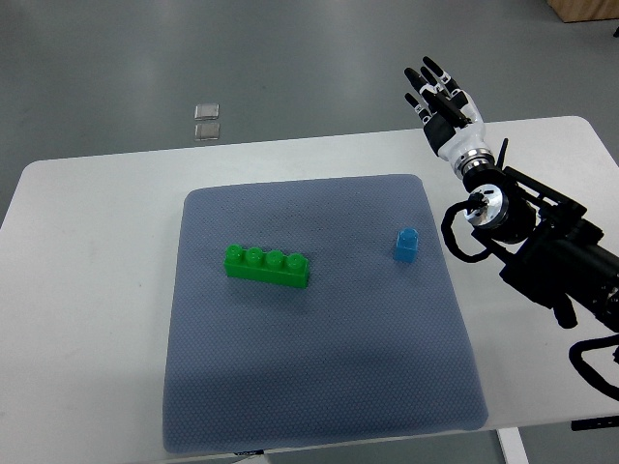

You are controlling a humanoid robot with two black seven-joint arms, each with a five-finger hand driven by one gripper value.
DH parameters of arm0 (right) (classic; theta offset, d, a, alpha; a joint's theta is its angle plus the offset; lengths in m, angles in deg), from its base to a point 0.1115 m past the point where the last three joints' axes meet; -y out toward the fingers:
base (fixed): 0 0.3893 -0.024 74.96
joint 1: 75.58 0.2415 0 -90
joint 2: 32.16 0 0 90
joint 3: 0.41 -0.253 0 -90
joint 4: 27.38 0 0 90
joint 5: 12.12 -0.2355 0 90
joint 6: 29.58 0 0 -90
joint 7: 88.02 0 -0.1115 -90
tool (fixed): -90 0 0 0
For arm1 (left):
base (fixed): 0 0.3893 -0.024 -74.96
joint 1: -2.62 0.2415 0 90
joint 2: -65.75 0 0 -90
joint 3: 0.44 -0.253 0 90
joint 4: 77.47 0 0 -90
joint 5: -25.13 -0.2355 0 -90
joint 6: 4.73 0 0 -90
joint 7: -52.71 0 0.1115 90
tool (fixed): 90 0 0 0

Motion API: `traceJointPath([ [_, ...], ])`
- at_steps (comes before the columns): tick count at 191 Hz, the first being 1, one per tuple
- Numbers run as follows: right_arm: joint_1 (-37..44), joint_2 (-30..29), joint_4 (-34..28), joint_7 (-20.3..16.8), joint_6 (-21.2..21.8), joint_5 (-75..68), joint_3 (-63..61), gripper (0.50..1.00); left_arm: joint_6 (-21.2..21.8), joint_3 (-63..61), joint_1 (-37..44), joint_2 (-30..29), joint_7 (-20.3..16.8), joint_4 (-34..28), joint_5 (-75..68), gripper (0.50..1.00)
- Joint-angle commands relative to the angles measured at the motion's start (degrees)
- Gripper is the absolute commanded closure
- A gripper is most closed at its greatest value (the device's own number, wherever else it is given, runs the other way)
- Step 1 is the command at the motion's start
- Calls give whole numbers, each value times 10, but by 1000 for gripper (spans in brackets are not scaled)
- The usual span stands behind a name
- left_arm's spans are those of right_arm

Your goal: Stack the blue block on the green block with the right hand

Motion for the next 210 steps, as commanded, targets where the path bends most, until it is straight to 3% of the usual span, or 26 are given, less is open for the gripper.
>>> traceJointPath([
  [1,0,-1,0,0,0,0,-1,583,0,-1,0,0,0,0,0,500],
  [210,1,1,0,0,-3,0,-1,583,7,-1,-2,0,0,-11,0,500],
])
